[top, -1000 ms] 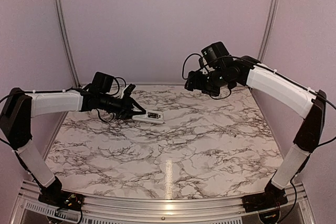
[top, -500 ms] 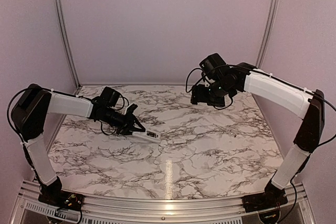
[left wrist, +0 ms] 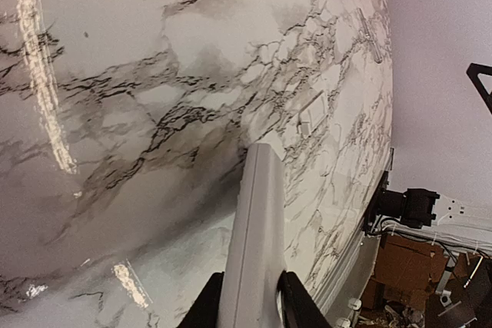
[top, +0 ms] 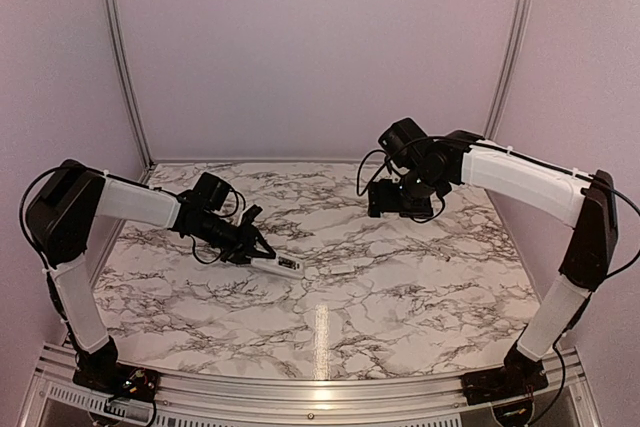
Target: Unload the batteries from the remote control
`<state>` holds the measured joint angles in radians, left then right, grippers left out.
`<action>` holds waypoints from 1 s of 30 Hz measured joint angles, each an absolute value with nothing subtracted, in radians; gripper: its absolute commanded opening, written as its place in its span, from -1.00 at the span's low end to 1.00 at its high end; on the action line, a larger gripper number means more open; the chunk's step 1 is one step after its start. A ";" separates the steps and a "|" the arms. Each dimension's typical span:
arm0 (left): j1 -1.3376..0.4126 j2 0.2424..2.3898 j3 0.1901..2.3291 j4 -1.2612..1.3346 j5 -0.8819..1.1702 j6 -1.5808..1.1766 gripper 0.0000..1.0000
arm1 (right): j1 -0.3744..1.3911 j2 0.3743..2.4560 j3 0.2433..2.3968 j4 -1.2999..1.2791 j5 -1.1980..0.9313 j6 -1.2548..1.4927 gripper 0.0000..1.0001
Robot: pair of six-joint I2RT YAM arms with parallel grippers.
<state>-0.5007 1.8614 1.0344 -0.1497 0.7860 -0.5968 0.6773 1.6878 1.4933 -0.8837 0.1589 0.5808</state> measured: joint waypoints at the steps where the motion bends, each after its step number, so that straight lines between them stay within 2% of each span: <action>1: -0.503 1.855 1.029 -0.152 0.760 -0.584 -0.35 | 0.677 1.689 1.493 -0.884 0.158 0.577 0.76; 9: -0.504 1.840 1.007 -0.210 0.654 -0.525 -0.28 | 0.675 1.689 1.462 -0.864 0.116 0.545 0.77; 16: -0.504 1.845 1.008 -0.241 0.581 -0.495 0.02 | 0.675 1.689 1.430 -0.857 0.097 0.524 0.83; 25: -0.507 1.845 1.034 -0.303 0.468 -0.470 0.19 | 0.650 1.689 1.388 -0.847 0.094 0.491 0.87; 30: -0.507 1.843 1.052 -0.325 0.426 -0.463 0.41 | 0.596 1.689 1.374 -0.846 0.090 0.467 0.88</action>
